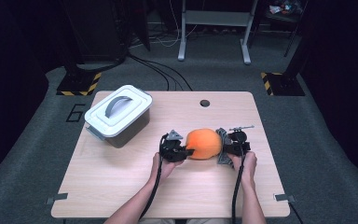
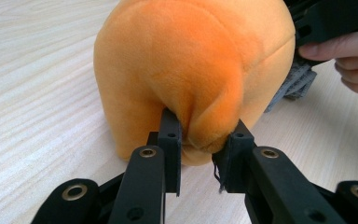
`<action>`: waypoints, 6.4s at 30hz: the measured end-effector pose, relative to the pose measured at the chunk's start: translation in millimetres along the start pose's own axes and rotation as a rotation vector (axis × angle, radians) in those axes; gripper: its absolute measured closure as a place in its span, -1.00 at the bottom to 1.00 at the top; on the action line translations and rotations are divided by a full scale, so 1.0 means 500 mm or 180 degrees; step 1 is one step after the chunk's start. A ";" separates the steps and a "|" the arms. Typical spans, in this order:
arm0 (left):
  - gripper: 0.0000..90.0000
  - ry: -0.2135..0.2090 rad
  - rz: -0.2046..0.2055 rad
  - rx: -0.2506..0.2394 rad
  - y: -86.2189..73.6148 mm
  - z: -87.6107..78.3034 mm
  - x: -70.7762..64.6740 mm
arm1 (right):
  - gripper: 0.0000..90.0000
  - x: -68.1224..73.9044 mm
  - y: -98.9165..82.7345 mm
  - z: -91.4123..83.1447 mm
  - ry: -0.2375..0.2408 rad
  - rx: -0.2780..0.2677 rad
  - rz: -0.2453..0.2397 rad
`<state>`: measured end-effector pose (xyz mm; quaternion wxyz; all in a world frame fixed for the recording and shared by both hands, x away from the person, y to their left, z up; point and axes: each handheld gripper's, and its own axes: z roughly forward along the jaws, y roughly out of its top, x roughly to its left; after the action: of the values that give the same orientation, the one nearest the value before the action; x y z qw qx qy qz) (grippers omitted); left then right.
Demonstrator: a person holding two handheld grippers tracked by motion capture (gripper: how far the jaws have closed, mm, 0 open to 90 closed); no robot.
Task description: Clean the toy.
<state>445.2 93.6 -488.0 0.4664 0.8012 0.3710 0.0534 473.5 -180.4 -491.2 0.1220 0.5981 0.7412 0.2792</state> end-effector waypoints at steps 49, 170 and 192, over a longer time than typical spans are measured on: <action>0.63 0.0042 0.0121 -0.0001 0.003 0.003 -0.009 | 0.65 0.223 0.049 -0.120 0.0225 -0.0572 -0.1016; 0.73 0.0117 0.0126 -0.0094 -0.004 -0.004 -0.005 | 0.63 0.246 0.047 -0.135 0.0063 -0.0541 -0.1199; 0.74 0.0111 0.0164 -0.0101 -0.008 -0.001 0.002 | 0.64 0.103 0.037 -0.117 -0.0039 -0.0562 -0.0549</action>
<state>443.4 95.9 -491.2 0.4710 0.8020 0.3574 0.0853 445.3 -144.4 -425.3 0.2022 0.5208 0.7617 0.3282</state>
